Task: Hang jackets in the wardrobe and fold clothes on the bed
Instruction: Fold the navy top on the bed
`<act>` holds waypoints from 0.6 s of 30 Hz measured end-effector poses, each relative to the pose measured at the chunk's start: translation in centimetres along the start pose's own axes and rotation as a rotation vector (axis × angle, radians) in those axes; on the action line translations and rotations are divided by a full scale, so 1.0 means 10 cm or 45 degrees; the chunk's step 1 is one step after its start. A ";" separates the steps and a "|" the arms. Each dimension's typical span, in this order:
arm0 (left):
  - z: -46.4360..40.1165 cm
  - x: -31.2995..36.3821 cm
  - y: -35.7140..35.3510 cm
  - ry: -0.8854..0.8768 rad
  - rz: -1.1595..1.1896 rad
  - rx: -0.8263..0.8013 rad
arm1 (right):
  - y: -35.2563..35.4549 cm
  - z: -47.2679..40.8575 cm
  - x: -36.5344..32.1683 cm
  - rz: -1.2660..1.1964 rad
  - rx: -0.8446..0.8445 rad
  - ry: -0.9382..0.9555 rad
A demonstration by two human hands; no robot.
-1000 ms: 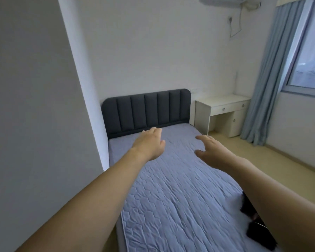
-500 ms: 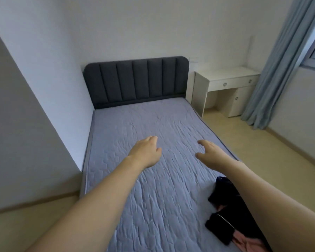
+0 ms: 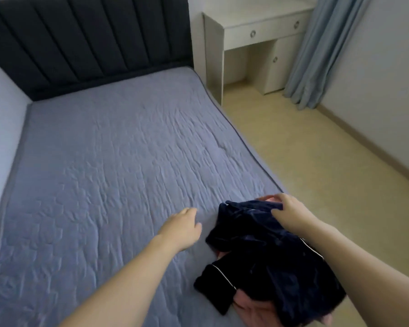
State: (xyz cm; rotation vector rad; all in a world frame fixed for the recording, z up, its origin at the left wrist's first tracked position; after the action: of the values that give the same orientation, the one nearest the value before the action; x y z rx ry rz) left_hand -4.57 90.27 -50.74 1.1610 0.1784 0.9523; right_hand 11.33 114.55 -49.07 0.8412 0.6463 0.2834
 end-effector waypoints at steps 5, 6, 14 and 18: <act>-0.99 0.52 -1.41 0.039 0.181 -0.224 | -0.56 -0.88 1.35 0.102 -0.089 -0.027; -1.16 0.60 -1.62 0.042 0.212 -0.237 | -0.70 -0.99 1.53 0.104 -0.101 -0.020; -2.24 0.91 -2.38 0.117 0.159 -0.061 | -1.77 -1.43 2.34 0.131 -0.270 -0.152; -2.33 0.96 -2.38 -0.035 0.081 -0.051 | -1.78 -1.57 2.30 0.315 -0.250 -0.094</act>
State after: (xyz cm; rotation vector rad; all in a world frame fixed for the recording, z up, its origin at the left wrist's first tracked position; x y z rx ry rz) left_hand 0.96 111.65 -77.45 1.1477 0.1002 0.9909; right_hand 18.97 123.42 -79.97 0.7386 0.4371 0.5288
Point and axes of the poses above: each hand's wrist, its own z-axis away from the middle knuckle, its own y-axis out of the back of the hand, x = y × z, the point moved 9 cm from there along -z, towards the middle knuckle, and after that the axes turned 4 degrees about -y, right-handed, at the moved point
